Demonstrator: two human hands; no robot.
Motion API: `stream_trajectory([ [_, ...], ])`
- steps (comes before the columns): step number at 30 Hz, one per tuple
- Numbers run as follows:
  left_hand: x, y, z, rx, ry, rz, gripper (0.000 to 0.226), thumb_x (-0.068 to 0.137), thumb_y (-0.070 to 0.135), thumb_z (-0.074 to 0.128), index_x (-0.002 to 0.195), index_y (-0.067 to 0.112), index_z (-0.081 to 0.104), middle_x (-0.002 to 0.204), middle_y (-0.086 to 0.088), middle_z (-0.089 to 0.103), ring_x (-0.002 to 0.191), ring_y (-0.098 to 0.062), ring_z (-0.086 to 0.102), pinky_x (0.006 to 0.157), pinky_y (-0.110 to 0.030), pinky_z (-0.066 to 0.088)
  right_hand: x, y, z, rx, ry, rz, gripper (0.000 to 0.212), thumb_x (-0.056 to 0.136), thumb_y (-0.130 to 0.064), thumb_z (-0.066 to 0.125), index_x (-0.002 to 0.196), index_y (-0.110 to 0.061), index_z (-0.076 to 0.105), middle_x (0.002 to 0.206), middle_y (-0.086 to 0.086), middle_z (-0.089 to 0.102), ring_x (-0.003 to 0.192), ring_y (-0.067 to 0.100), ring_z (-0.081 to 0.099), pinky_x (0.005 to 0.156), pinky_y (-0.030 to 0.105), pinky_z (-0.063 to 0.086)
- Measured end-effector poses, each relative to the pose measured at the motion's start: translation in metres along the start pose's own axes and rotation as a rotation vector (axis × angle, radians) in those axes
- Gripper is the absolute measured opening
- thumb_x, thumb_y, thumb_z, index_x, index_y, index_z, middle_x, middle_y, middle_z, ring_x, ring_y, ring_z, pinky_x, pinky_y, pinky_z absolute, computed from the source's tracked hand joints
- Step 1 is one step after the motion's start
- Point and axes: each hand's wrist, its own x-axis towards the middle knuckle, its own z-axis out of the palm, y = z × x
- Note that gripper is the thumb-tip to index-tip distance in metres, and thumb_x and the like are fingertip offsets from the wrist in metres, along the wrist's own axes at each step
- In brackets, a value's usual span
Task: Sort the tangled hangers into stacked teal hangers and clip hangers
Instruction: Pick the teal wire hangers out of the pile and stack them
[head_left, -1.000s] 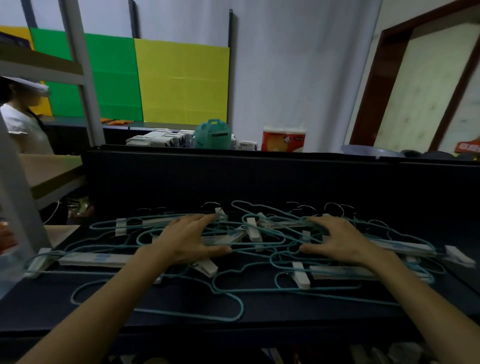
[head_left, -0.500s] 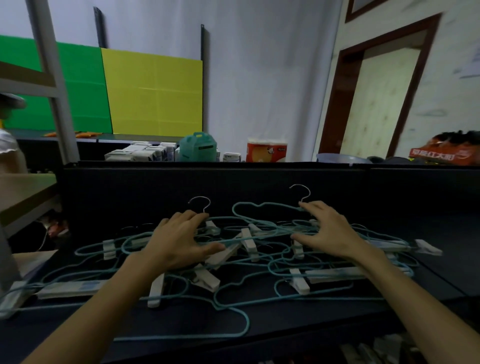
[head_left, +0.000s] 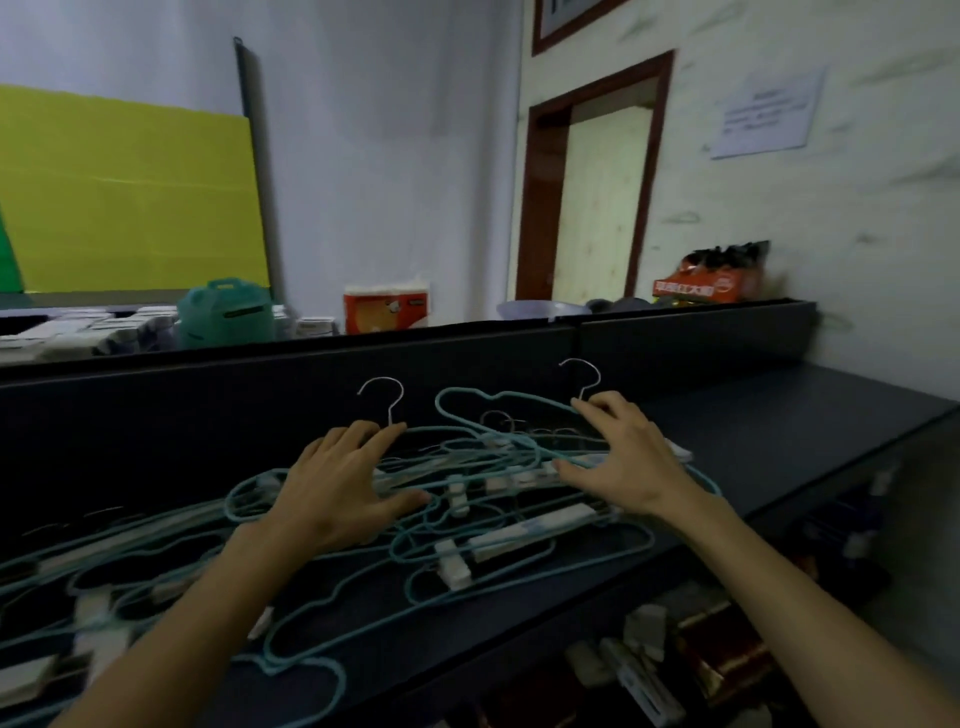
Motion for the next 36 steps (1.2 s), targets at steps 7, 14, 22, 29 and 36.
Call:
stream_trajectory([
  [7,0.065,0.114,0.026,-0.017,-0.001,0.089,0.106,0.06,0.092,0.013,0.148,0.033,0.012,0.148,0.005,0.026,0.133,-0.02,0.03,0.109,-0.037,0.03,-0.043,0.118,-0.049,0.014,0.08,0.128,0.085,0.073,-0.068,0.058,0.141,-0.019,0.04,0.123,-0.009,0.041,0.114,0.015,0.045,0.093,0.042,0.043],
  [14,0.122,0.25,0.07,-0.07,-0.052,0.129,0.115,0.052,0.094,0.001,0.148,0.031,0.016,0.149,0.004,0.028,0.134,-0.021,0.028,0.109,-0.035,0.024,-0.086,0.248,-0.097,0.033,0.114,0.223,0.089,0.068,-0.077,0.052,0.137,-0.021,0.047,0.126,-0.012,0.045,0.117,0.01,0.045,0.097,0.039,0.043],
  [22,0.176,0.338,0.105,-0.096,-0.08,0.194,0.12,0.049,0.094,-0.004,0.148,0.031,0.017,0.15,0.006,0.027,0.138,-0.015,0.023,0.115,-0.038,0.008,-0.096,0.335,-0.103,0.155,0.122,0.235,0.089,0.067,-0.073,0.051,0.135,-0.016,0.048,0.13,-0.008,0.046,0.12,0.011,0.045,0.1,0.031,0.04],
  [29,0.243,0.357,0.135,-0.074,-0.083,0.21,0.099,0.062,0.083,0.016,0.147,0.032,0.018,0.15,0.008,0.027,0.138,-0.012,0.023,0.115,-0.037,0.011,-0.058,0.392,-0.082,0.153,0.17,0.237,0.085,0.068,-0.07,0.055,0.135,-0.017,0.049,0.132,-0.007,0.048,0.121,0.014,0.042,0.097,0.026,0.034],
  [36,0.323,0.363,0.167,-0.144,-0.208,0.19,0.087,0.078,0.069,0.051,0.147,0.027,0.019,0.148,0.004,0.029,0.135,-0.016,0.028,0.106,-0.036,0.032,0.002,0.443,-0.062,0.089,0.104,0.205,0.089,0.065,-0.075,0.052,0.135,-0.02,0.048,0.133,-0.008,0.047,0.12,0.014,0.044,0.101,0.041,0.039],
])
